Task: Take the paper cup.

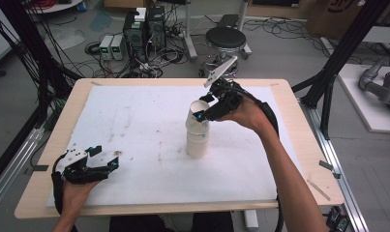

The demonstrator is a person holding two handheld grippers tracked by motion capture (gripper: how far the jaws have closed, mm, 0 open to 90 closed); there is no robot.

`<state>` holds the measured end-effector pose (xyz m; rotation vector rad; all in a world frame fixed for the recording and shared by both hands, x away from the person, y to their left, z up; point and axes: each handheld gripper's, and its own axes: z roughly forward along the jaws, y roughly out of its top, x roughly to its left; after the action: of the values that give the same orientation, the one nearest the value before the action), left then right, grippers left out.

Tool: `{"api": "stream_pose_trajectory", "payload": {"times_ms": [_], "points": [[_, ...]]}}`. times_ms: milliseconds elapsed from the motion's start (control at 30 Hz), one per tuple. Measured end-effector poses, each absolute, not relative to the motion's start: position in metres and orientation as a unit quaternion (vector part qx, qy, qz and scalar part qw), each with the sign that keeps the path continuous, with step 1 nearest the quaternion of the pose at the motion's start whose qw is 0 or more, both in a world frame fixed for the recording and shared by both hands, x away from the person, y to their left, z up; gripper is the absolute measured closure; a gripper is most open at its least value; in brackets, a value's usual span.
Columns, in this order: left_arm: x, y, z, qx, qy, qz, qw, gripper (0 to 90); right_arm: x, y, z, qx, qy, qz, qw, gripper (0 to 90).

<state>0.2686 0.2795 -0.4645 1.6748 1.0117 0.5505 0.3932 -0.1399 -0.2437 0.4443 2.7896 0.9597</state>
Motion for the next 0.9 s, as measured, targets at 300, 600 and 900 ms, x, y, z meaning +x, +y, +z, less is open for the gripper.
{"api": "stream_pose_trajectory", "payload": {"times_ms": [300,600,900], "points": [[0.268,0.279,-0.465,0.700,0.423,0.231,0.527,15.0,0.385,-0.140,-0.188,0.141,0.926,0.335,0.101,37.6],[0.268,0.280,-0.465,0.699,0.424,0.230,0.528,15.0,0.376,-0.140,-0.164,0.143,0.924,0.333,0.120,37.7],[0.267,0.281,-0.465,0.697,0.421,0.230,0.533,15.0,0.355,-0.153,-0.169,0.130,0.910,0.377,0.115,37.6]]}}
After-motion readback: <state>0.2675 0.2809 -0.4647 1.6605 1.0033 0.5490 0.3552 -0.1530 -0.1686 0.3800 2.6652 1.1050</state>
